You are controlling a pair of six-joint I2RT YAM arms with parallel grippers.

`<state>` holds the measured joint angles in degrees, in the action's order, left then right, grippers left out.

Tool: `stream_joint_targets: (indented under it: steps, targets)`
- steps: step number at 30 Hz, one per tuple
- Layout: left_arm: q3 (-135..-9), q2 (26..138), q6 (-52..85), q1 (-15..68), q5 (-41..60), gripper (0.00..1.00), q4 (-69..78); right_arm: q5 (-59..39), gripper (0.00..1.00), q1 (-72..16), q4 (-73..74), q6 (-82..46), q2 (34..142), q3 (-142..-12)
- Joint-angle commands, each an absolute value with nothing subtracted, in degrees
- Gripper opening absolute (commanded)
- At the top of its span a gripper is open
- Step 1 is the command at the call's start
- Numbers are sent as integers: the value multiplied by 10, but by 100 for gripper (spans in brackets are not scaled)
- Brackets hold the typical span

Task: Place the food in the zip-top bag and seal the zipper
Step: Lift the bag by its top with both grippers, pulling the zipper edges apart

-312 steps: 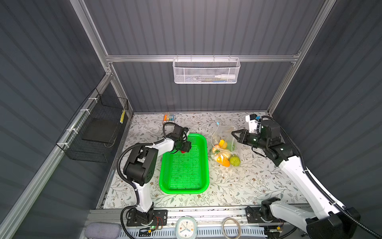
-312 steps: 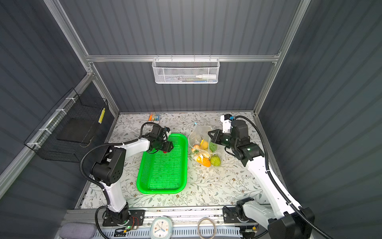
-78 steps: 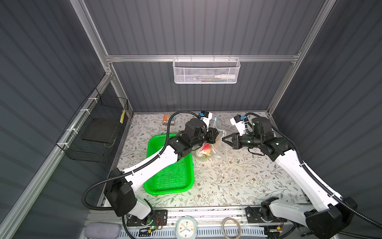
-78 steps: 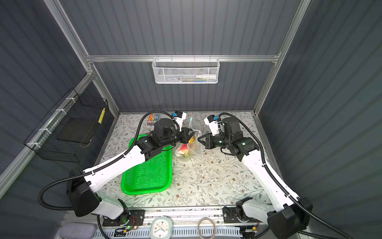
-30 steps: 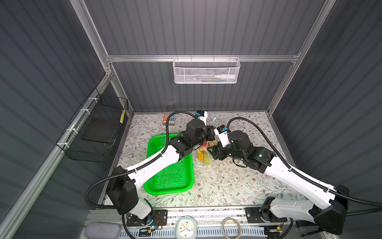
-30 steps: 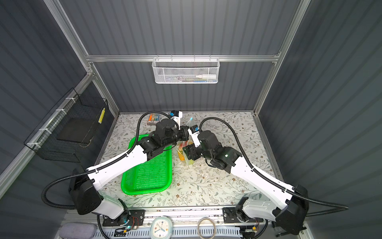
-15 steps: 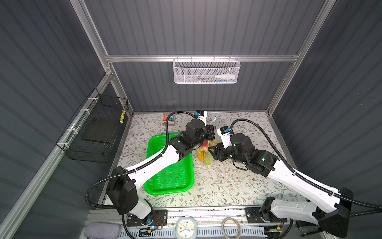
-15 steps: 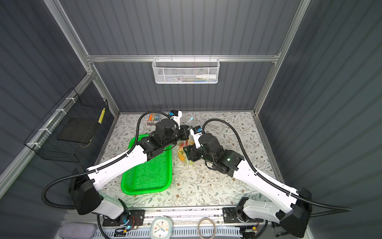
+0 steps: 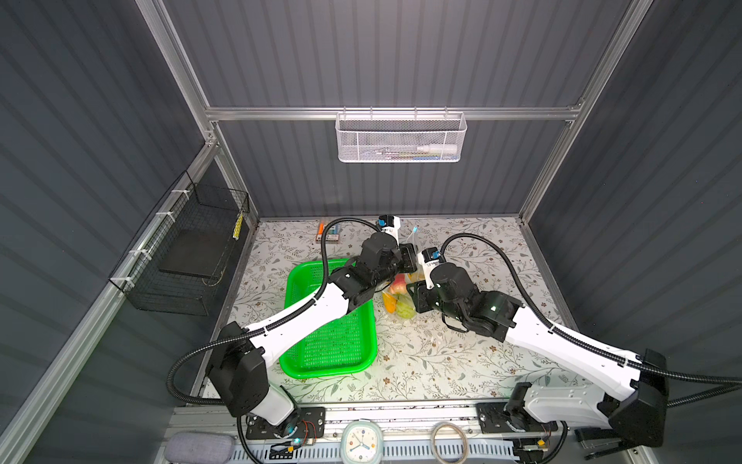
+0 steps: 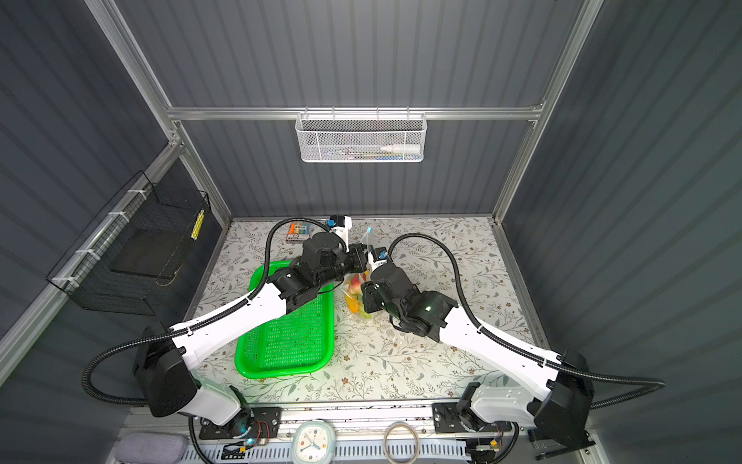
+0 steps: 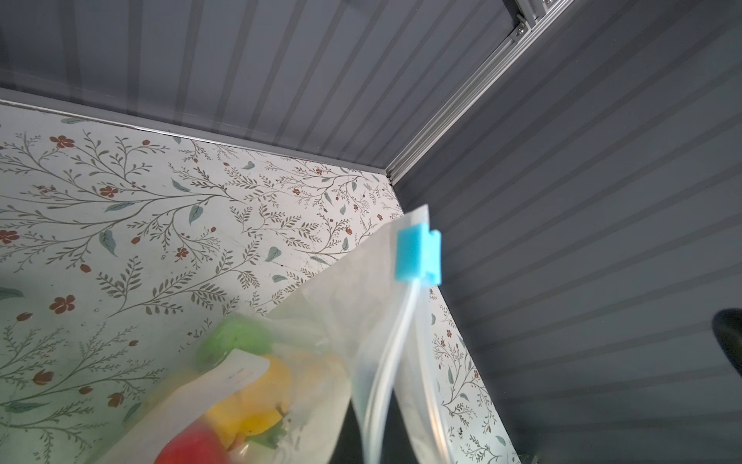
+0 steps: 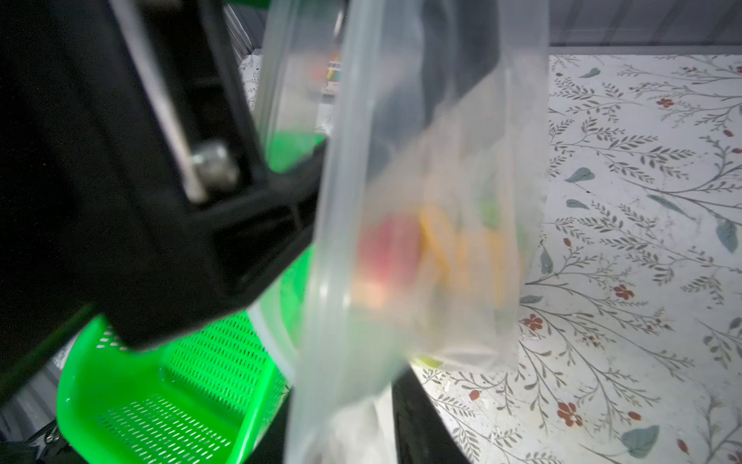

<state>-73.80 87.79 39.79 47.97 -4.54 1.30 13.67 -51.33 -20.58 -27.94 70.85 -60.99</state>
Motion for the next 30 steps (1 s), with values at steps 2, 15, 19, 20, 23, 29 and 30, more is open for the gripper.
stream_joint_targets:
  steps: [2, 15, 19, 20, 23, 29, 30]
  targets:
    - [-730, 872, 410, 481, -53, 0, 34, 168, 23, -515, -205, -272, 712, -631]
    - [-715, 805, 367, 408, -28, 79, 45, -104, 7, -398, -260, -85, 661, -697]
    - [-700, 777, 323, 364, 0, 80, 59, -240, 6, -349, -335, -12, 675, -761]
    - [-699, 775, 308, 361, 4, 80, 59, -252, 6, -346, -355, 5, 681, -778]
    - [-700, 779, 271, 356, 17, 80, 51, -297, 5, -343, -429, 66, 705, -835]
    - [-679, 789, 240, 343, 76, 89, 63, -329, 6, -343, -573, 157, 755, -894]
    - [-674, 790, 242, 340, 83, 89, 65, -321, 6, -343, -590, 161, 762, -895]
